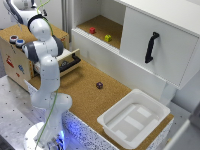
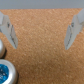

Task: Turn off the red light

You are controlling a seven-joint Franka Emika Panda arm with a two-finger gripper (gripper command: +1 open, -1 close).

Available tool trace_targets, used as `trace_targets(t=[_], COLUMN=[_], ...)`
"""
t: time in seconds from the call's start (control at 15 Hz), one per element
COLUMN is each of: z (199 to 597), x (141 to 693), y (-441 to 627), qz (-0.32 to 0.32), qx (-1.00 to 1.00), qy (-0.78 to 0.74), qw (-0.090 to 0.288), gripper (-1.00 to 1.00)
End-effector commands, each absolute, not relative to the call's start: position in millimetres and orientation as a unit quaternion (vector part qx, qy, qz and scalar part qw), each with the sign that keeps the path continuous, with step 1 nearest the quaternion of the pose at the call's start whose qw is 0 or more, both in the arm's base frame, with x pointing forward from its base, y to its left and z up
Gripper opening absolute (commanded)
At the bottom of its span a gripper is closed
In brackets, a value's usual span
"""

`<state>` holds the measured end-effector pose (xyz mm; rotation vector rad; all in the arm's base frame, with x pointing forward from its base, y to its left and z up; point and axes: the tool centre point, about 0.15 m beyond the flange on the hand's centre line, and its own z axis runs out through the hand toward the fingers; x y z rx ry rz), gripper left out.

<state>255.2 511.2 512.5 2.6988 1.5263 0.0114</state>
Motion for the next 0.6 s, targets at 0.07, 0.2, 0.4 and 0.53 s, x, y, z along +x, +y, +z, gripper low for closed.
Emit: trace_targets(t=[0.07,0.2,0.4,0.53], z=[500.8,500.3,492.6,486.5], x=[297.6,316.6,338.6,345.6], y=[429.3,396.2,346.7,321.9], qz=[0.003,0.02,0.057,0.092], qx=[0.929,0.954,0.982,0.989], qy=[0.369,0.297,0.178,0.106], qw=[-0.021,-0.023,-0.039,-0.042], gripper=[1.0,1.0,1.0,1.0])
